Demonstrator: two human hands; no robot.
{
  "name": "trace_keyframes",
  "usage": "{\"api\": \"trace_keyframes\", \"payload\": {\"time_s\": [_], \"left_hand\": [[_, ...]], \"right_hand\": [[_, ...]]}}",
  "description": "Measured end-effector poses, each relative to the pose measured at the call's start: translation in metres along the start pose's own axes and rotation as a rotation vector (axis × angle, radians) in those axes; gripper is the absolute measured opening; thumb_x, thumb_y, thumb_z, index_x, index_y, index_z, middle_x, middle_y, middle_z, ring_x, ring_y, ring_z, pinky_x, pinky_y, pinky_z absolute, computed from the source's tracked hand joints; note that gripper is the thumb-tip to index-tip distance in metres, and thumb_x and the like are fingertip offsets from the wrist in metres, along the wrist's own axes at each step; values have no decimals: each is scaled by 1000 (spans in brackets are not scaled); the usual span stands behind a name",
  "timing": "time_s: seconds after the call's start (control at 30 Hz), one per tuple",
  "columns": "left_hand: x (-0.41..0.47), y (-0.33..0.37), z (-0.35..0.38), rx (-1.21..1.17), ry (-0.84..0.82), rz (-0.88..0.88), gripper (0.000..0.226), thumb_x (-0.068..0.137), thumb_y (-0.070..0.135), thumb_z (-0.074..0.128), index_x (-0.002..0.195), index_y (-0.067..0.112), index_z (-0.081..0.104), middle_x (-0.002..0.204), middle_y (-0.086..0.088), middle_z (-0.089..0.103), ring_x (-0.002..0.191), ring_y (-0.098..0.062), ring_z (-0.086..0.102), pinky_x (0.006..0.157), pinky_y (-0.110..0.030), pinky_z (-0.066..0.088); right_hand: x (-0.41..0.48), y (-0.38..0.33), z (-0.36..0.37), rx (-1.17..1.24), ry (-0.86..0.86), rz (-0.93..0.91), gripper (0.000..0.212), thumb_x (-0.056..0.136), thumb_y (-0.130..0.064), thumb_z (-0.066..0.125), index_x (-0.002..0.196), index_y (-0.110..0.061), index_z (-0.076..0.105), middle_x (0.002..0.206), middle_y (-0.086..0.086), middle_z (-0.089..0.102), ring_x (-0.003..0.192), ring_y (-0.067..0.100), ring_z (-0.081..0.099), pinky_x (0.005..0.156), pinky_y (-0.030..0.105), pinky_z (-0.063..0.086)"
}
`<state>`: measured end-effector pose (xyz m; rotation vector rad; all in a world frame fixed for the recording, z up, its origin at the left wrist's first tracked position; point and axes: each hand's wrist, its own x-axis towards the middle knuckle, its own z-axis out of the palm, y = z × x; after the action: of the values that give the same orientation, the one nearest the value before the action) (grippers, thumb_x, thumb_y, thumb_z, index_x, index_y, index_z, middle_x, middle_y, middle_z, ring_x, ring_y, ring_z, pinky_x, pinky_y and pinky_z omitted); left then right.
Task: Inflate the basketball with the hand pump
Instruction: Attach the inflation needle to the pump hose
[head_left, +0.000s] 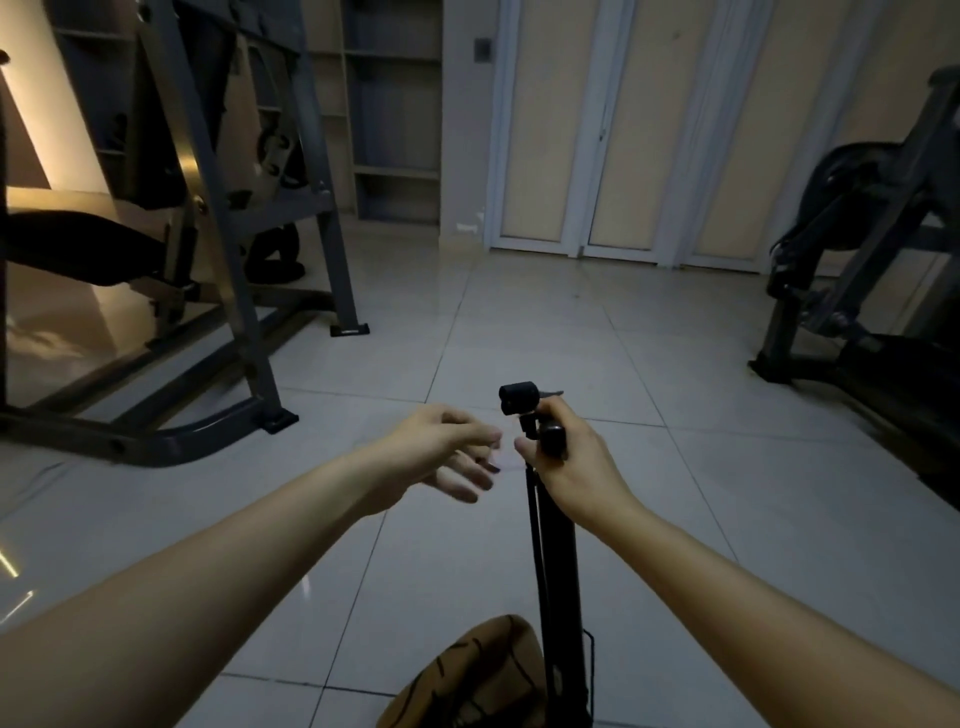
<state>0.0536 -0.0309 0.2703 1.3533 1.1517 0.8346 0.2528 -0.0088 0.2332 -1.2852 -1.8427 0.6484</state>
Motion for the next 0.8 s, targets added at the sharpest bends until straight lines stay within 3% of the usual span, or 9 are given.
{"api": "trace_keyframes", "payload": {"time_s": [0.2, 0.33, 0.43, 0.53, 0.57, 0.67, 0.8], "left_hand": [[-4, -5, -8, 106, 30, 106, 16, 93, 8, 71, 105, -3, 73, 95, -24, 73, 82, -27, 72, 74, -35, 62], [6, -11, -3, 112, 144, 122, 13, 94, 0, 67, 102, -9, 70, 85, -23, 70, 73, -24, 69, 70, -31, 62], [15, -17, 1, 173, 204, 128, 11, 96, 2, 65, 98, -6, 71, 79, -16, 69, 69, -22, 66, 67, -28, 61], [21, -21, 9, 276, 230, 143, 11, 96, 7, 65, 92, -1, 72, 73, -10, 68, 63, -15, 63, 62, -23, 56], [22, -22, 11, 304, 237, 153, 12, 96, 8, 64, 90, 1, 72, 72, -8, 68, 62, -13, 62, 62, -23, 55], [21, -19, 11, 328, 242, 181, 13, 96, 6, 63, 90, 0, 74, 72, -11, 68, 62, -13, 63, 64, -24, 57], [16, -17, 8, 283, 201, 195, 12, 93, -2, 65, 90, -2, 76, 80, -23, 73, 67, -19, 69, 69, -27, 61]], "right_hand": [[9, -5, 1, 107, -42, 139, 15, 95, -17, 62, 107, -26, 59, 101, 9, 64, 86, 22, 61, 74, 34, 49], [17, -5, -4, 265, -121, 283, 24, 89, -8, 69, 108, -21, 63, 107, 7, 68, 97, 28, 70, 92, 44, 57], [23, -12, -10, 436, -260, 411, 29, 85, -3, 72, 110, -16, 64, 99, 8, 68, 88, 25, 68, 85, 40, 54], [24, -17, -11, 600, -429, 444, 9, 88, -23, 74, 91, -19, 67, 90, 4, 63, 87, 19, 60, 83, 39, 45], [24, -17, -10, 646, -453, 452, 13, 87, -32, 75, 84, -22, 68, 85, 2, 62, 83, 16, 60, 82, 38, 46], [24, -14, -1, 697, -408, 428, 14, 82, -40, 79, 79, -27, 73, 78, -3, 66, 77, 14, 64, 78, 36, 49], [25, -2, 13, 817, -225, 390, 38, 74, -14, 87, 105, -11, 66, 84, 7, 64, 76, 23, 64, 77, 43, 55]]}}
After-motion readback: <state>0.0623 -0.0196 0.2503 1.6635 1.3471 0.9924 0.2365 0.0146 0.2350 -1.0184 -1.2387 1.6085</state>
